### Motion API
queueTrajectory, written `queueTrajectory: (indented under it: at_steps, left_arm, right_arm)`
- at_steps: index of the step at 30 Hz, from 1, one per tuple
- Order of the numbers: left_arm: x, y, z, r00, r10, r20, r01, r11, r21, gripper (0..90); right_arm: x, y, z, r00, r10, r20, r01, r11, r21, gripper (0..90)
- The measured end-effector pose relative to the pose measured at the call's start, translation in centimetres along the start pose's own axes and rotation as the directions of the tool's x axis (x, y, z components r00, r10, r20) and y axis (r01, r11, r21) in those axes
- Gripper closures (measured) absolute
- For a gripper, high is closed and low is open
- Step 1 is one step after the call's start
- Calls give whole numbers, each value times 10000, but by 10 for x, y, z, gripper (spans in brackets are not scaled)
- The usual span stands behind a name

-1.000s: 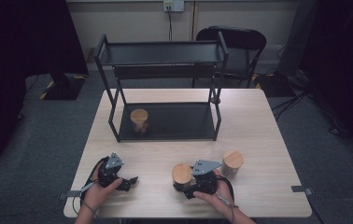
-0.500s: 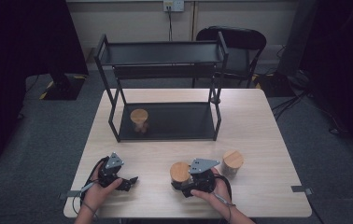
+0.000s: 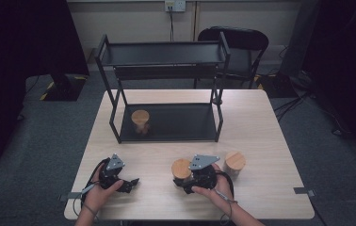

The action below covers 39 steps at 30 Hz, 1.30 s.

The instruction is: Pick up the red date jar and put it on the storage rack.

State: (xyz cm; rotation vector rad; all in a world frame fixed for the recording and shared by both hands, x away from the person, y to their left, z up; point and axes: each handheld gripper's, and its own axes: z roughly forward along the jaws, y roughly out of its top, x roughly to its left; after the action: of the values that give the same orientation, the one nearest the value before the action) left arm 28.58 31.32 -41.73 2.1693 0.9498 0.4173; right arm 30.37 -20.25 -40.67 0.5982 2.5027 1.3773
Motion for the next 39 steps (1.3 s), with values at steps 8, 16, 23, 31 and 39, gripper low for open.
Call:
queueTrajectory:
  at_steps: [8, 16, 23, 31, 39]
  left_arm:
    - [0, 0, 0, 10000, 3, 1, -3, 10000, 3, 2]
    - [0, 0, 0, 10000, 13, 15, -13, 10000, 0, 2]
    - [0, 0, 0, 10000, 17, 16, -17, 10000, 3, 2]
    - [0, 0, 0, 10000, 17, 15, -17, 10000, 2, 2]
    - [0, 0, 0, 10000, 19, 15, -19, 10000, 3, 2]
  right_arm:
    - [-6, 11, 2, 9999, 81, 60, -82, 9999, 78, 254]
    - [-13, 18, 6, 9996, 238, 142, -240, 9996, 134, 254]
    - [-19, 27, 8, 9995, 178, 249, -183, 9996, 225, 255]
    - [-24, 34, 12, 9994, 214, 278, -221, 9994, 252, 255]
    - [-30, 44, 17, 9990, 276, 350, -285, 9993, 248, 255]
